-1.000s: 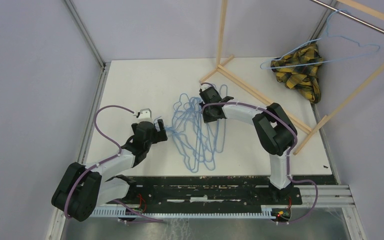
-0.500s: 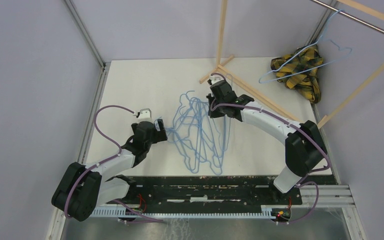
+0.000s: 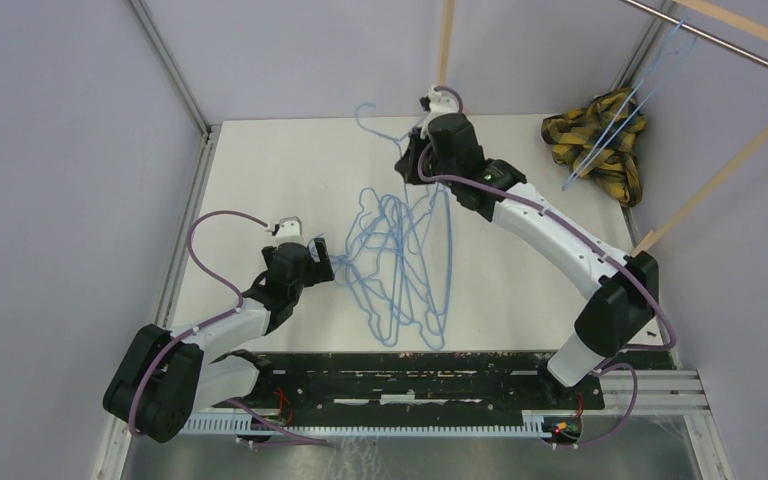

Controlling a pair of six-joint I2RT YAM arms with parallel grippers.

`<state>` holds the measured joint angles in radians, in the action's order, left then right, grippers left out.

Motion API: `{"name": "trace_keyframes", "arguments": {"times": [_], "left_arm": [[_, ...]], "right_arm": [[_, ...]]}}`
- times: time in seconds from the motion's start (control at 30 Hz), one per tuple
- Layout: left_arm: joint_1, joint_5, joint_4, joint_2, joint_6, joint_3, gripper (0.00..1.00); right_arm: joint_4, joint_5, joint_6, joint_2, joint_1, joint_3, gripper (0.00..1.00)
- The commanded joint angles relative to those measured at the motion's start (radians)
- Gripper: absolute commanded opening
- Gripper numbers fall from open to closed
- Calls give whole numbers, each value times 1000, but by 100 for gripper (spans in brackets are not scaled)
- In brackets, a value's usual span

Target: Organize the hangers

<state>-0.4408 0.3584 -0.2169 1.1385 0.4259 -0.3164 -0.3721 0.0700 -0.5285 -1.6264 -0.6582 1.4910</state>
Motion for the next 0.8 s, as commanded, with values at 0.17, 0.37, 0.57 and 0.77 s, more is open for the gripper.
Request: {"name": "trace_keyframes", "arguments": {"times": [0.17, 0.37, 0.57, 0.77], "left_arm": [[-4, 20, -49, -5, 7, 5, 99], [-5, 16, -50, -2, 5, 5, 99], [-5, 17, -50, -2, 7, 5, 99], [-6, 17, -51, 1, 7, 5, 99]], "right_arm": [[161, 249, 7, 48, 3, 217, 1], [198, 309, 10, 54, 90, 255, 1], [206, 244, -12, 39, 223, 330, 2], [172, 167, -5, 2, 303, 428, 2]]}}
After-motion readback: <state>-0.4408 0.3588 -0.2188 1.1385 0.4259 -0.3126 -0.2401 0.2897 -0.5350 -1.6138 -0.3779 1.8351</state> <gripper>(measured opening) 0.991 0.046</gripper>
